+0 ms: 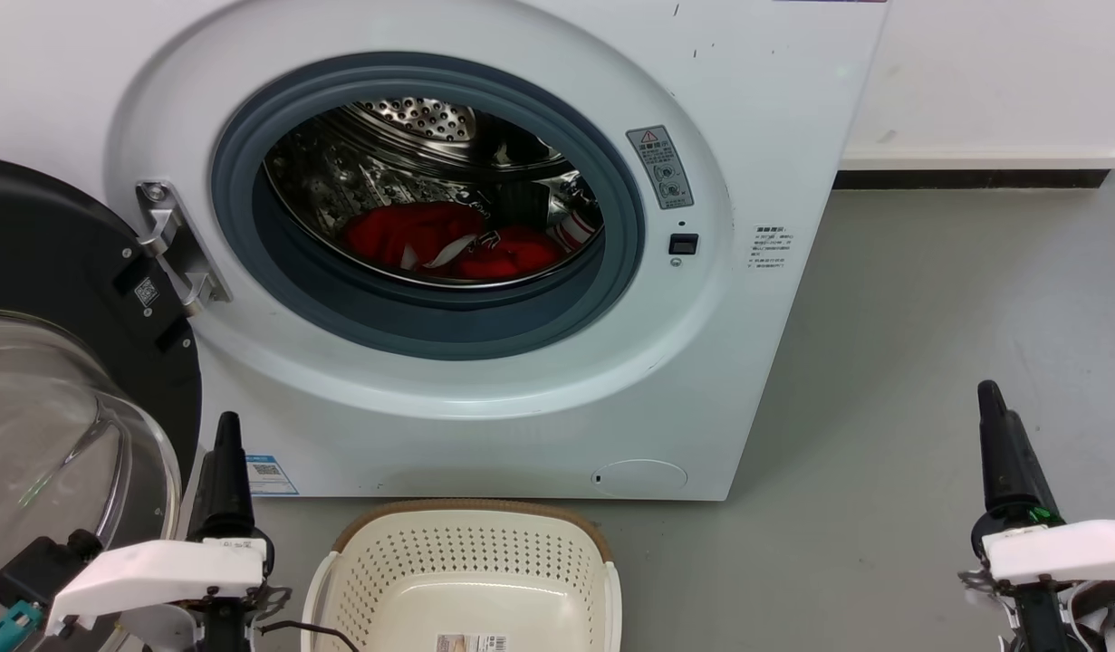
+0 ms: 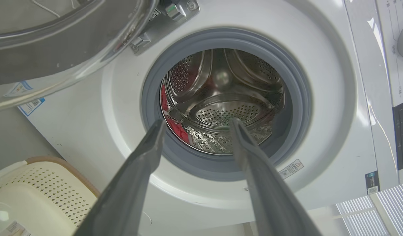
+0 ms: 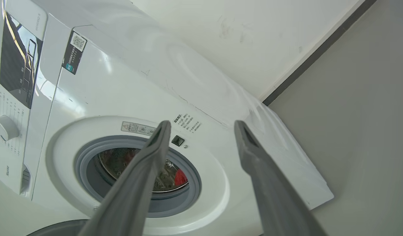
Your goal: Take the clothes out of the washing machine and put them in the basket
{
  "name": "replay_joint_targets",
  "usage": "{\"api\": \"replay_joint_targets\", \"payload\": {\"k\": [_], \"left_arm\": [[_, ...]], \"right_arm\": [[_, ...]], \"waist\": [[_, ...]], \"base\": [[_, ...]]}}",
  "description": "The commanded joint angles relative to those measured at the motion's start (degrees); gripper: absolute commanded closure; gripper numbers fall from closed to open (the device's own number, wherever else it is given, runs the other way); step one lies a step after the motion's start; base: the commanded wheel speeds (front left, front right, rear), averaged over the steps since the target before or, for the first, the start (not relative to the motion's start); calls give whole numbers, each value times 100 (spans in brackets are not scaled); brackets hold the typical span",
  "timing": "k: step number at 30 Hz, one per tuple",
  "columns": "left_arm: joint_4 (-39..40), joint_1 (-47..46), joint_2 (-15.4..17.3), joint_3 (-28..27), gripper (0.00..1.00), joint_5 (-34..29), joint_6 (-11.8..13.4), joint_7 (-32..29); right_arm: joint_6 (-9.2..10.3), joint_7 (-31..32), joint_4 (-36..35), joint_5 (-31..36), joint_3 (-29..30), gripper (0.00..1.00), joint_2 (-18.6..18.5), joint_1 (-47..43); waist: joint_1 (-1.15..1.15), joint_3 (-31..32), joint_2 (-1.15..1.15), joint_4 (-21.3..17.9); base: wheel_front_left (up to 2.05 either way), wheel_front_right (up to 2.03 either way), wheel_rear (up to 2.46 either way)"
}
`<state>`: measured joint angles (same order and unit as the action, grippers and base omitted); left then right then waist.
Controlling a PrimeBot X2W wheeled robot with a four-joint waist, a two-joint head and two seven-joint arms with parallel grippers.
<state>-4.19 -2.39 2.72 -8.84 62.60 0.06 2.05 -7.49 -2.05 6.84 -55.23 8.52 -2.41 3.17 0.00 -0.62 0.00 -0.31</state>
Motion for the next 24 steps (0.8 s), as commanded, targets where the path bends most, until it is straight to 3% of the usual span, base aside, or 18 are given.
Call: {"api": "replay_joint_targets", "payload": {"k": [1,10,13,24], "left_arm": [[181,-12,12,39,0,-180,61,48],[692,62,14,222,0,-1010,327,230],[853,127,14,308,0,-1442,245,322],[944,272,16,561,0,-2355,-66,511]], "right_arm": [[0,-45,-176,253,-9,0,-33,32],[0,-225,-856,1818,-188,0,-37,30],[0,-320,-1044,2504,-337,0,-40,-46],[0,-510,-1271,3697,-548,0,-44,-169]], "waist": [[0,-2,0,0],[0,-15,0,1],[0,-19,0,0],[0,-36,0,8]], "base": [[0,0,0],[0,0,0],[0,0,0],[0,0,0]]}}
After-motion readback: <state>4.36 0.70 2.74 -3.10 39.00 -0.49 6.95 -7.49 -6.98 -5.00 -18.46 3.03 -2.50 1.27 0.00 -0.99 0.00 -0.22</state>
